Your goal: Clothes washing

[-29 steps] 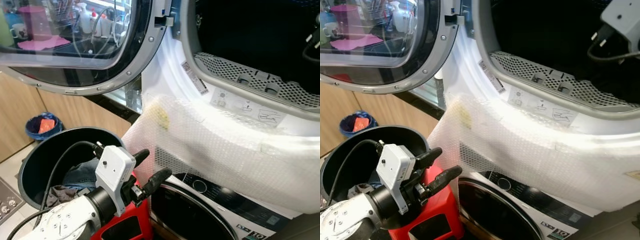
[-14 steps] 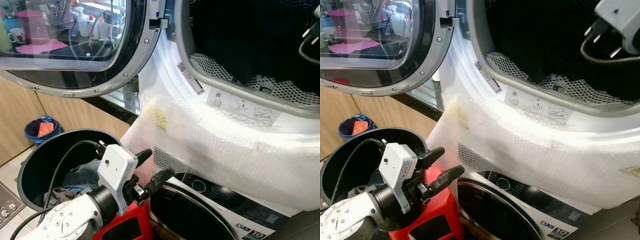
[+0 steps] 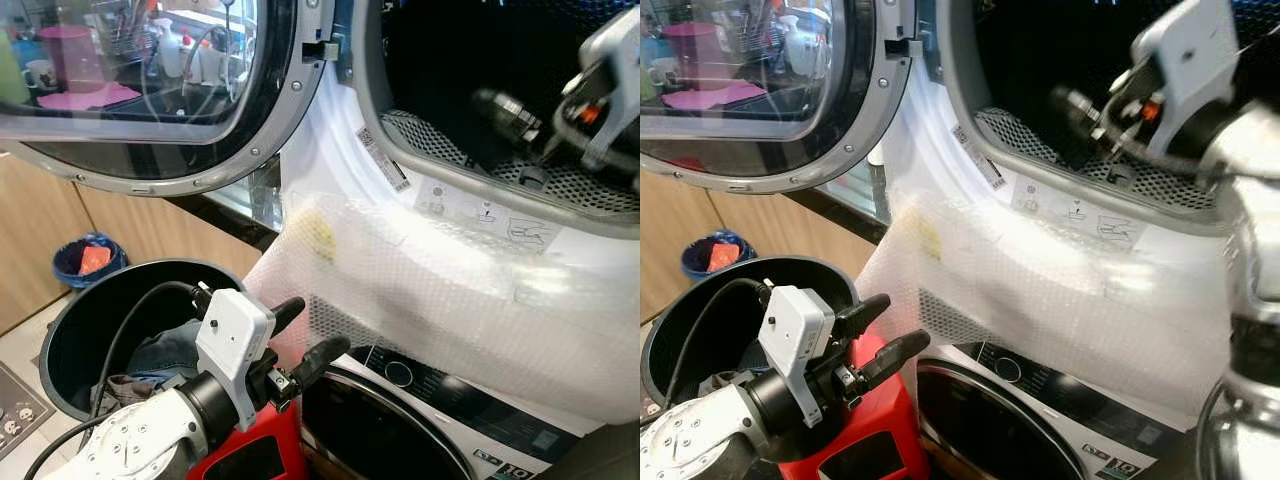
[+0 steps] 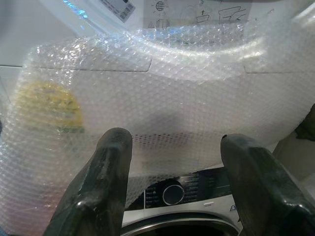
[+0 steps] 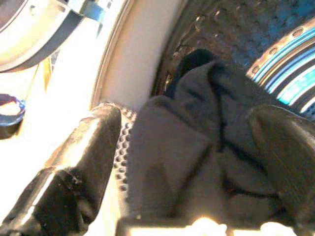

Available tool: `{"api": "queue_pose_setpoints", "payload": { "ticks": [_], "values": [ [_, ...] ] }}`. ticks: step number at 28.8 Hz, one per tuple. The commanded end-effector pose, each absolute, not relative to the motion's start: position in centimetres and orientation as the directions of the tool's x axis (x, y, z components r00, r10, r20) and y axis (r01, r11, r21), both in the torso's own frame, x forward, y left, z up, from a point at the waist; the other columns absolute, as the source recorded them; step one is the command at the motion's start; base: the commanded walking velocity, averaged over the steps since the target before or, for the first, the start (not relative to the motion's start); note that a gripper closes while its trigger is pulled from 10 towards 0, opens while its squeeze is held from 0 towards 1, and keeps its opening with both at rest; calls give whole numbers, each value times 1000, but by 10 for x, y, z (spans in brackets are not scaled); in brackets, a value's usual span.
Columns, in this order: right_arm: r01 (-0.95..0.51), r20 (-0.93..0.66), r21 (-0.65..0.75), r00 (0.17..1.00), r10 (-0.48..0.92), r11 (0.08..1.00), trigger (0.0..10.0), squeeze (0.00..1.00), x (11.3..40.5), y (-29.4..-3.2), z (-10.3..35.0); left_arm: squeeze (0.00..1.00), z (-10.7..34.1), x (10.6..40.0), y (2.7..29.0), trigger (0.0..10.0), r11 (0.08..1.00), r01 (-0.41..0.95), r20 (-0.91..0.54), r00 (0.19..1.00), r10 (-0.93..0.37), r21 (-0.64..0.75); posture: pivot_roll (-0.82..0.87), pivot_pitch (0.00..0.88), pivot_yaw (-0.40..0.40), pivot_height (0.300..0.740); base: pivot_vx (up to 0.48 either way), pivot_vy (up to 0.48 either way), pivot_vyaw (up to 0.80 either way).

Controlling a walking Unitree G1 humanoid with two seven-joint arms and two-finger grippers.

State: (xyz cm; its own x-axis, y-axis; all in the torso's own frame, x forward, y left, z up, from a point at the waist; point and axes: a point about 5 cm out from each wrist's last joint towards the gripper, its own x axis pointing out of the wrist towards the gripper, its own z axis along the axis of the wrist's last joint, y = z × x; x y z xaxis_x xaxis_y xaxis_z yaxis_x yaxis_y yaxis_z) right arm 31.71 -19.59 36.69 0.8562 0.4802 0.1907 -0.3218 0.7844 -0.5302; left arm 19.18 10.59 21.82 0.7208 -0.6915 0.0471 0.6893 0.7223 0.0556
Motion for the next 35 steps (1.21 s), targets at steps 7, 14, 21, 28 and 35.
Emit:
{"api": "queue_pose_setpoints", "payload": {
  "ticks": [7,14,21,28,35],
  "values": [
    [-330,244,-208,894,376,921,10000,0,310,-168,337,0,216,199,110,10000,731,675,31,732,-681,105,79,0,-77,740,0,0,0],
    [-526,266,-54,812,520,849,10000,0,291,-141,296,0,208,216,116,10000,794,595,30,798,-602,128,91,0,-58,740,0,0,0],
    [-547,210,62,825,524,835,10000,0,286,-132,272,0,190,224,118,10000,823,544,1,834,-551,161,103,0,-58,740,0,0,0],
    [-566,171,112,820,546,817,10000,0,284,-126,262,0,172,224,128,10000,832,512,-42,856,-516,215,109,0,-70,740,0,0,0],
    [-497,173,229,867,467,837,10000,0,300,-113,265,0,167,219,119,10000,791,525,-39,839,-542,314,118,0,-79,740,0,0,0]
  ]
}}
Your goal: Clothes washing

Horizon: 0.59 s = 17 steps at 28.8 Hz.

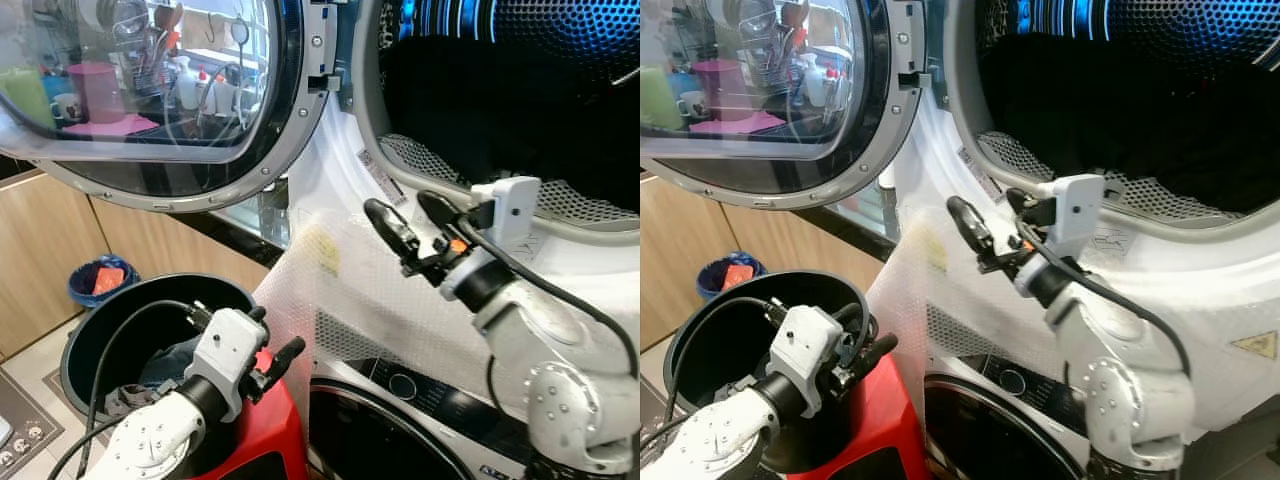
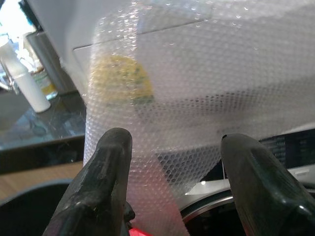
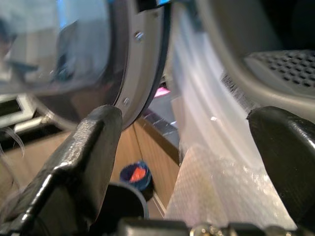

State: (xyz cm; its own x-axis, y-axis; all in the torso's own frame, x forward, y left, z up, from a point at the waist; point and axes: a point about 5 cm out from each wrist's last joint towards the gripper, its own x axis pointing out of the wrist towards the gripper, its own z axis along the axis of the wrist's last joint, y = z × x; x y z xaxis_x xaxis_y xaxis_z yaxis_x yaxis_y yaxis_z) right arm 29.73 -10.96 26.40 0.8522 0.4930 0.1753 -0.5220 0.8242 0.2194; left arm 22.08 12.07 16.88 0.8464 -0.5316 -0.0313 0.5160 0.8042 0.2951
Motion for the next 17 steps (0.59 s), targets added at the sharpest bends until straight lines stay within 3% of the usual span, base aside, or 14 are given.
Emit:
{"api": "queue_pose_setpoints", "payload": {
  "ticks": [1,9,17],
  "values": [
    [-491,177,234,870,460,839,10000,0,301,-113,266,0,166,219,118,10000,786,528,-39,837,-546,323,119,0,-79,740,0,0,0],
    [-312,225,374,944,241,873,10000,0,333,-121,278,0,168,214,111,10000,762,546,-21,817,-576,349,130,0,-72,740,0,0,0],
    [-188,224,430,970,97,883,10000,0,351,-136,284,0,168,211,110,10000,757,547,-24,816,-578,358,143,0,-68,740,0,0,0]
  ]
}}
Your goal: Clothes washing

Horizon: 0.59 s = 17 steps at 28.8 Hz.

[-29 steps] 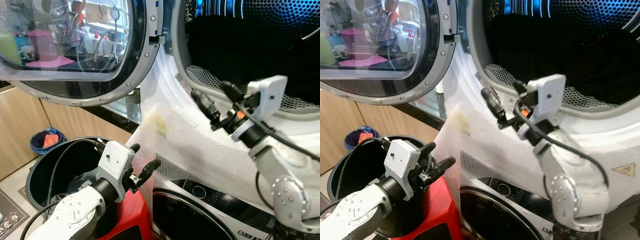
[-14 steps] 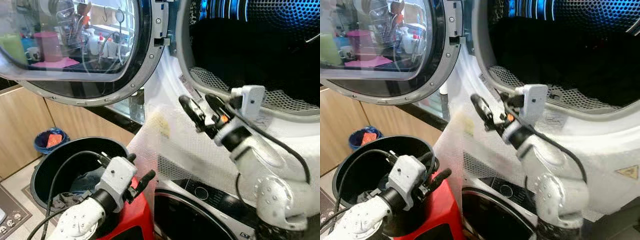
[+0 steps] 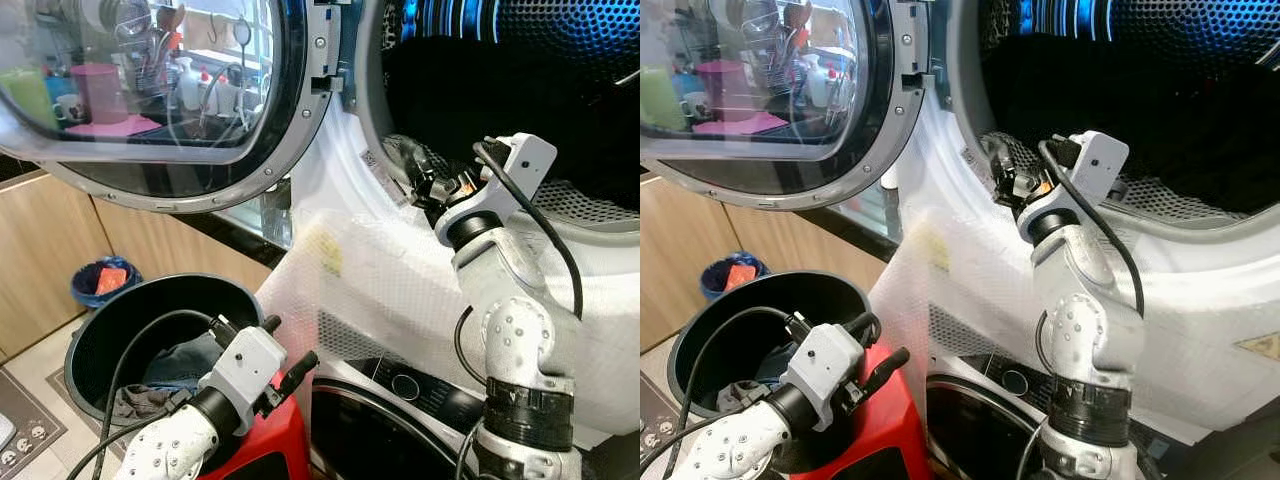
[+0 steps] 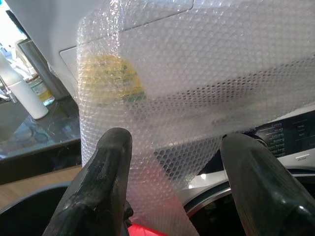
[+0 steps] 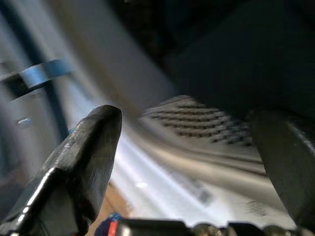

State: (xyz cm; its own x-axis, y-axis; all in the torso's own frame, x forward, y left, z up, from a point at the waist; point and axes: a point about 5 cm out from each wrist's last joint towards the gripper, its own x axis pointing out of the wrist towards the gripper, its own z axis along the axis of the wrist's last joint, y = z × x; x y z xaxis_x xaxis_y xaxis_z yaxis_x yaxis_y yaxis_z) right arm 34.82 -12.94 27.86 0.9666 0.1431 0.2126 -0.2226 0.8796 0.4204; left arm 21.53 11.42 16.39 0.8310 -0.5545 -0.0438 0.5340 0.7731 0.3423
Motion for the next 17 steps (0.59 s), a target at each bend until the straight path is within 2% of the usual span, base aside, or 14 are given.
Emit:
{"api": "queue_pose_setpoints", "payload": {
  "ticks": [1,6,11,17],
  "values": [
    [-171,227,428,971,77,888,10000,0,353,-139,286,0,169,211,110,10000,757,547,-24,816,-578,358,143,0,-68,740,0,0,0],
    [-33,193,453,979,-62,891,10000,0,371,-154,294,0,170,210,109,10000,756,549,-23,814,-581,356,149,0,-64,740,0,0,0],
    [17,184,480,976,-120,877,10000,0,381,-158,305,0,171,209,107,10000,756,551,-19,812,-583,354,157,0,-66,740,0,0,0],
    [120,104,447,977,-185,886,10000,0,400,-158,320,0,174,207,107,10000,765,542,-10,818,-575,347,166,0,-82,740,0,0,0]
  ]
}}
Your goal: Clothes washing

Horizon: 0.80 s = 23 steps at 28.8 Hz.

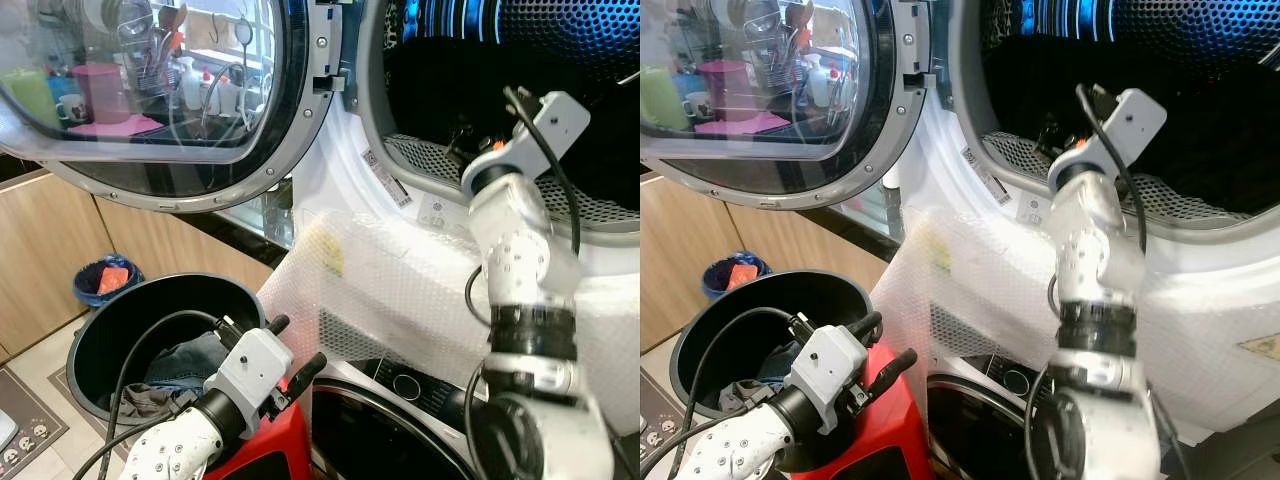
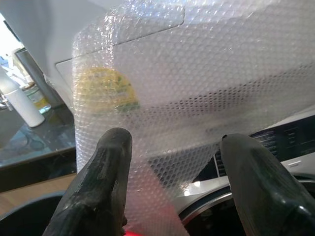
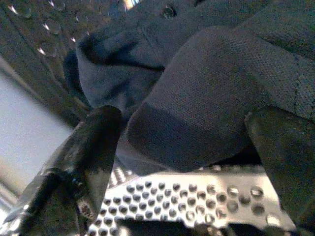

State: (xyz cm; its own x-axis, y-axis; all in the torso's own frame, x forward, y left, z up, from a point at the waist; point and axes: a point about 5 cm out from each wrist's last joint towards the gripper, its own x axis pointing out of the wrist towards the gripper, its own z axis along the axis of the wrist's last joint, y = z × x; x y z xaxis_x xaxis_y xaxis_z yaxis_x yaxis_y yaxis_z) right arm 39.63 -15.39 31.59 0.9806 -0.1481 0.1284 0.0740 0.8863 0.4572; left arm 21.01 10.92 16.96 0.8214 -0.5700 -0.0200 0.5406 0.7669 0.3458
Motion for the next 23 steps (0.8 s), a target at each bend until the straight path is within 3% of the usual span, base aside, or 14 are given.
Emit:
{"api": "queue_pose_setpoints", "payload": {
  "ticks": [1,4,7,11,17,23],
  "values": [
    [134,96,427,977,-192,894,10000,0,401,-158,322,0,174,206,106,10000,767,541,-8,819,-574,345,169,0,-87,740,0,0,0],
    [156,77,385,977,-200,910,10000,0,405,-159,325,0,175,204,105,10000,769,539,-6,820,-572,343,173,0,-97,740,0,0,0],
    [260,20,234,962,-272,937,10000,0,413,-166,333,0,175,198,104,10000,783,529,-3,829,-559,328,188,0,-130,740,0,0,0],
    [330,29,134,941,-337,934,10000,0,416,-172,345,0,175,192,103,10000,797,517,-1,839,-544,311,197,0,-157,740,0,0,0],
    [389,39,121,918,-396,913,10000,0,417,-177,369,0,174,179,97,10000,826,494,-2,859,-513,272,217,12,-210,740,0,0,0],
    [429,25,80,901,-433,900,10000,0,418,-178,378,0,177,159,95,10000,857,464,-19,881,-472,227,245,95,-257,740,0,0,0]
  ]
}}
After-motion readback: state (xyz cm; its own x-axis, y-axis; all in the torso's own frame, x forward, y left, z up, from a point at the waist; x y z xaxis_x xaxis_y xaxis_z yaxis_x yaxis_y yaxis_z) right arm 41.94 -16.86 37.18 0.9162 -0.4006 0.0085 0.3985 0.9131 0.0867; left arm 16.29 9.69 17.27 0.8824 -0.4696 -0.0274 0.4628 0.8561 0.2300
